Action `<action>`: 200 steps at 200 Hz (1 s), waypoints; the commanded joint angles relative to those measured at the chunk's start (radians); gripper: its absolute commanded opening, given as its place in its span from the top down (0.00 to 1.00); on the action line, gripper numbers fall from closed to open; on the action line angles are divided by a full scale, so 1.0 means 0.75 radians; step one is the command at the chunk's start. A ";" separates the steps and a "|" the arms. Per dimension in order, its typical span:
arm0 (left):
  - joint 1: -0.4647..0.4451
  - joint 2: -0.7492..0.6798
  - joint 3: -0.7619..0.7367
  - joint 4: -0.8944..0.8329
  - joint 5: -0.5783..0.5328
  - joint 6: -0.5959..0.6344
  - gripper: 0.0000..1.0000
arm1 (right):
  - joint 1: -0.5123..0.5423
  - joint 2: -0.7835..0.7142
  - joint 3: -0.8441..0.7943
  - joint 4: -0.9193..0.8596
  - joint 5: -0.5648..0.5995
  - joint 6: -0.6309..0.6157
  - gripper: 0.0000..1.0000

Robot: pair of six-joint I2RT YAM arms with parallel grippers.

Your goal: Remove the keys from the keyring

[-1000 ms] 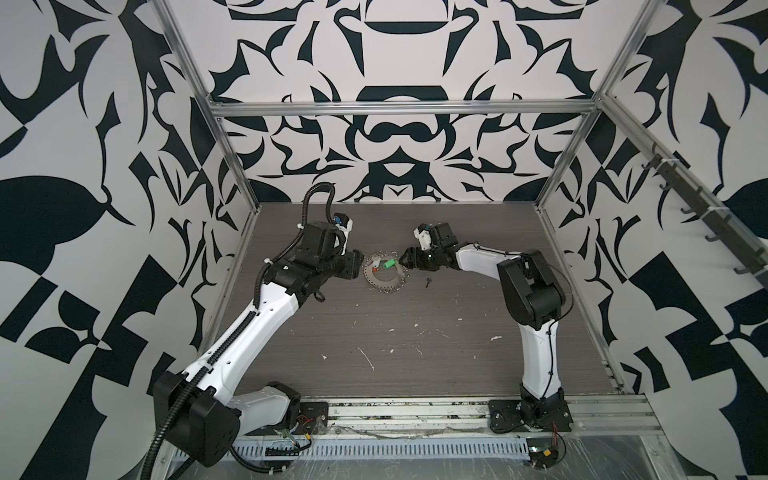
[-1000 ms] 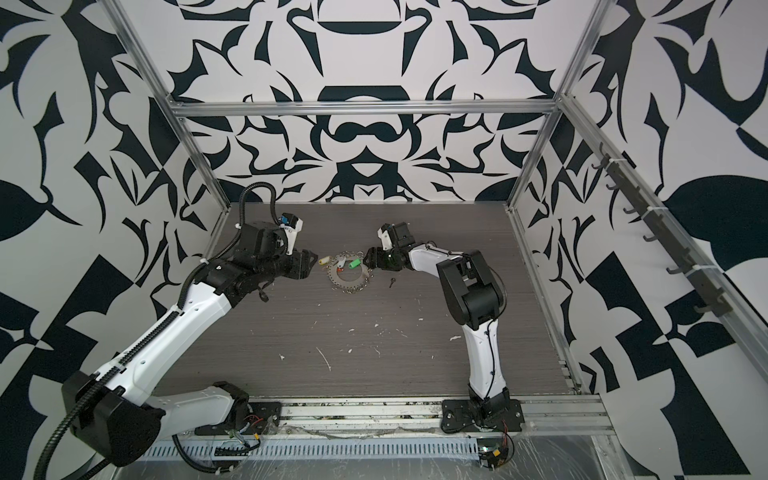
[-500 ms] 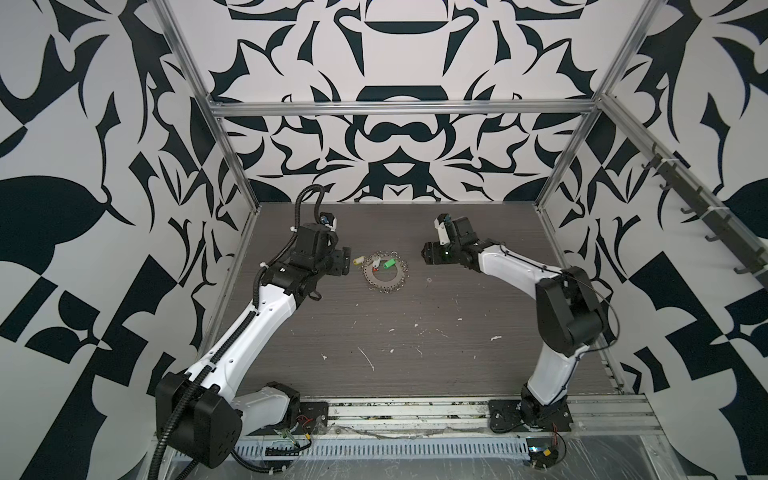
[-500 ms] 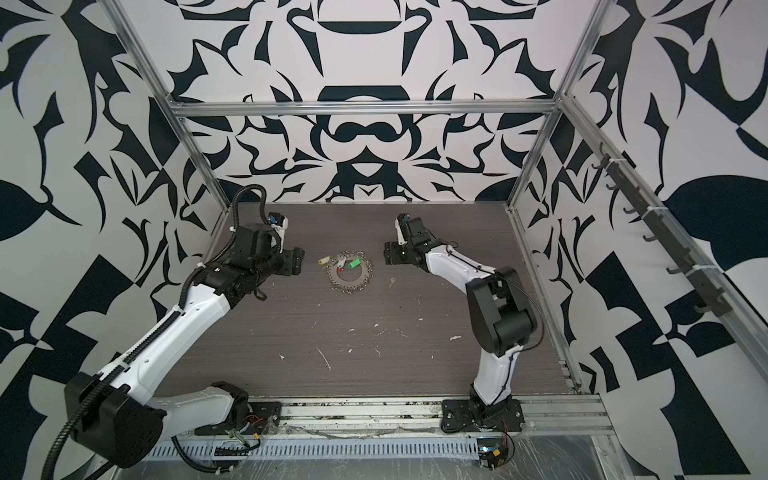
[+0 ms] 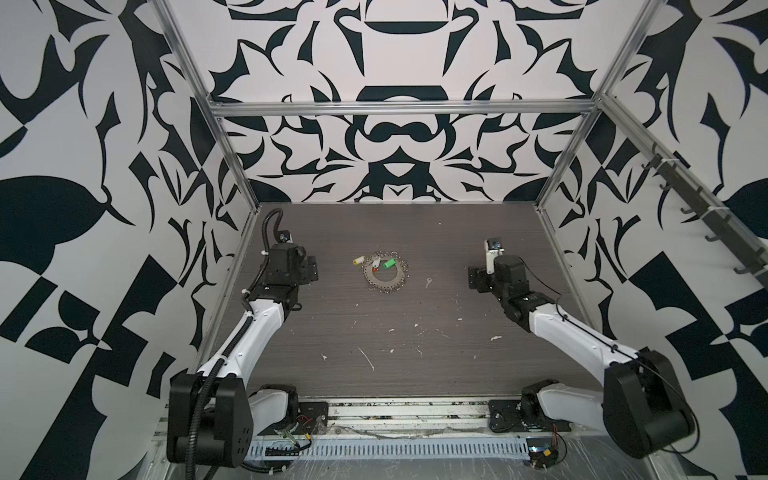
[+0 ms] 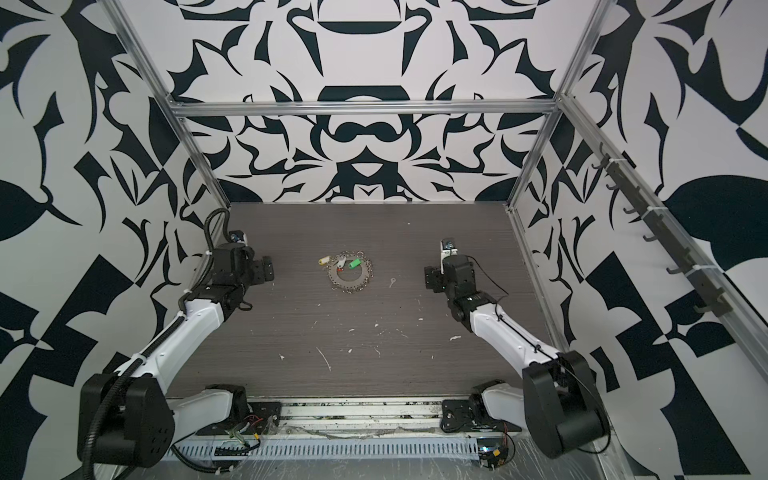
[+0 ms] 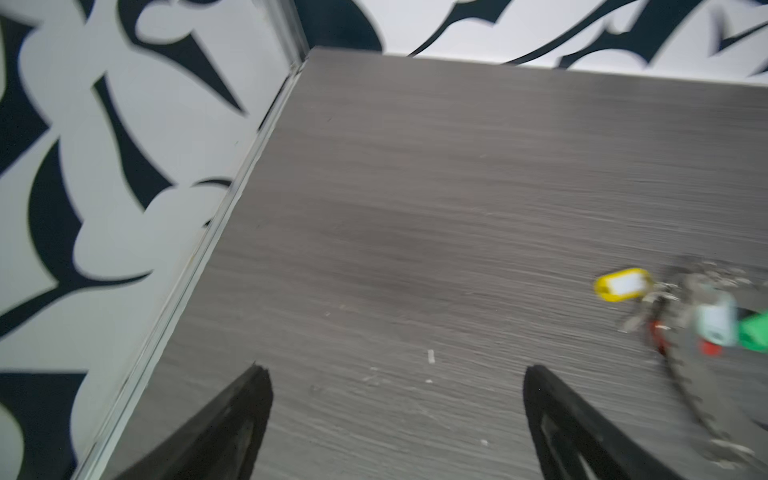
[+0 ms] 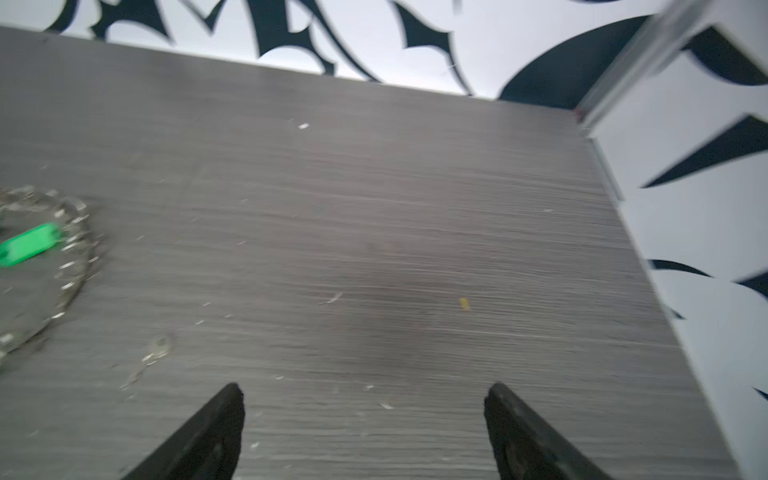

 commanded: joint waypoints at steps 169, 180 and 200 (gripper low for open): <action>0.124 0.037 -0.649 1.238 0.233 0.088 0.00 | -0.300 0.158 -0.493 1.039 0.037 0.059 0.00; 0.128 0.030 -0.656 1.254 0.246 0.130 0.01 | -0.300 0.195 -0.475 1.042 0.005 0.047 0.01; 0.144 0.014 -0.662 1.229 0.255 0.135 0.00 | -0.301 0.248 -0.471 1.087 -0.012 0.049 0.01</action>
